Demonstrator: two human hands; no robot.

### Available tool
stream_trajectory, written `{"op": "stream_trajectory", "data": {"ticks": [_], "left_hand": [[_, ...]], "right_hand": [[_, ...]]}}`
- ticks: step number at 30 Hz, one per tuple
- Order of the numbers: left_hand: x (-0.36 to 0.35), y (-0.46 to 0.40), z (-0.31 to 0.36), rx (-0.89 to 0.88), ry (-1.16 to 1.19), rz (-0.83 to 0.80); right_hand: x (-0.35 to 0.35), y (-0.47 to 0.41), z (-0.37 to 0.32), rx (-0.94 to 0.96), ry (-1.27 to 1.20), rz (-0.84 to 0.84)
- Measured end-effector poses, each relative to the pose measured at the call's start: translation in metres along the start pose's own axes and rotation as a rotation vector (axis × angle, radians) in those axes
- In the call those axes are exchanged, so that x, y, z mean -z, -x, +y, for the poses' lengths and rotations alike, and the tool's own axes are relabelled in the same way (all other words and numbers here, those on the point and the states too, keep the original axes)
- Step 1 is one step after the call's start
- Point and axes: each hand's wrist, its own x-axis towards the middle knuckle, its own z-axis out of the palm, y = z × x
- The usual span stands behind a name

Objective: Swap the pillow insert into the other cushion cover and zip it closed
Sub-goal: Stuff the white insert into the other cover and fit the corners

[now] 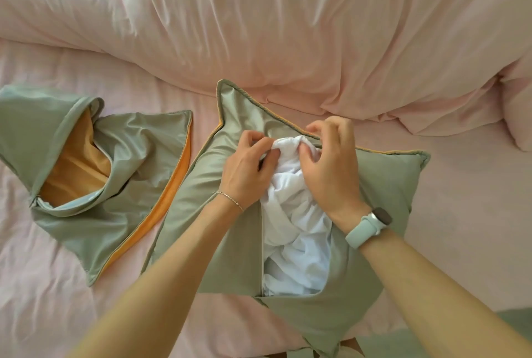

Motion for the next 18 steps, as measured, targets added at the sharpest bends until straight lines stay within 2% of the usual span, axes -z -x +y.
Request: {"op": "stream_trajectory", "data": {"ticks": [2, 4, 9, 13, 16, 18], "left_hand": [[-0.002, -0.007, 0.001, 0.104, 0.048, 0.012], [0.0, -0.015, -0.001, 0.154, 0.095, -0.032], [0.008, -0.029, -0.01, 0.214, 0.136, -0.121], [0.012, -0.029, -0.007, 0.171, 0.18, -0.195], [0.014, -0.024, -0.006, 0.109, 0.124, -0.28], [0.014, -0.021, -0.009, 0.108, 0.043, -0.291]], "right_hand": [[-0.003, 0.005, 0.004, 0.228, 0.109, 0.041], [-0.01, 0.012, 0.003, 0.289, 0.149, -0.003], [-0.031, 0.032, 0.001, 0.163, 0.258, -0.225], [-0.037, 0.022, -0.003, -0.056, 0.218, -0.321], [-0.047, 0.02, -0.007, -0.148, 0.229, -0.257], [-0.051, 0.014, -0.006, -0.189, 0.222, -0.291]]}}
